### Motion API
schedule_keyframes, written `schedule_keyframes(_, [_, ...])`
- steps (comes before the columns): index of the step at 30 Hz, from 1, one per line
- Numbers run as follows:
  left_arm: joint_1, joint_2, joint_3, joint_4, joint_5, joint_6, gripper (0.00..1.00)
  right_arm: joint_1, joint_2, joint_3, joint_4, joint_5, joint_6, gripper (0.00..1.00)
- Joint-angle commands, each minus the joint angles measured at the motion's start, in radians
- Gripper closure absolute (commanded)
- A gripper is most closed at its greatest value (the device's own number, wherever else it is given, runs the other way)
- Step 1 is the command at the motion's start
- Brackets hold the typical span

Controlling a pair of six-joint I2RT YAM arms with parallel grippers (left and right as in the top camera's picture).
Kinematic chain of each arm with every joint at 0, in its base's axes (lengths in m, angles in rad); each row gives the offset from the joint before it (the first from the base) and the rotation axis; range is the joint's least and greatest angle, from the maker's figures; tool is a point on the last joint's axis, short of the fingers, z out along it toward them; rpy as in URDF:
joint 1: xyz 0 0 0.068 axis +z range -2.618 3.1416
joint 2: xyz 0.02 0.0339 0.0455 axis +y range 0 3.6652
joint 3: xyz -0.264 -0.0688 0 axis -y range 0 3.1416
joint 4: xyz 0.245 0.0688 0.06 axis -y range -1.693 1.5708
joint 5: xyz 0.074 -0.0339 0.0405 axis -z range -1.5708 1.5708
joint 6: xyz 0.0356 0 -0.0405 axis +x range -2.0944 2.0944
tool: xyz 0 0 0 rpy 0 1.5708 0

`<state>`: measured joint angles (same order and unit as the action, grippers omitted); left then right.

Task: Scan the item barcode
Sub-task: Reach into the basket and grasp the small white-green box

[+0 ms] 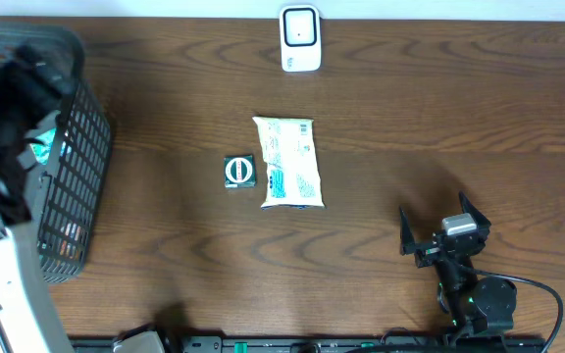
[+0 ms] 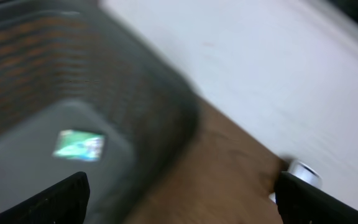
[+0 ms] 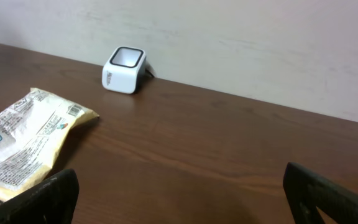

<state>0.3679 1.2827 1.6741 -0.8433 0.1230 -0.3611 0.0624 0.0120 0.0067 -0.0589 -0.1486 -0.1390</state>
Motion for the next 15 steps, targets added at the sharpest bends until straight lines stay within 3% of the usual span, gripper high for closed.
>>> schedule_keyframes(1, [0.102, 0.082, -0.005, -0.019, -0.028, 0.02, 0.06, 0.007, -0.005, -0.001, -0.004, 0.0, 0.011, 0.01])
schedule_keyframes(9, [0.198, 0.305, -0.047, -0.035, -0.064, 0.055, 0.07, 0.007, -0.005, -0.001, -0.004, 0.0, 0.011, 0.01])
schedule_keyframes(15, [0.203, 0.482, -0.048, 0.031, -0.067, 0.187, 0.09, 0.007, -0.005, -0.001, -0.004, 0.0, 0.011, 0.01])
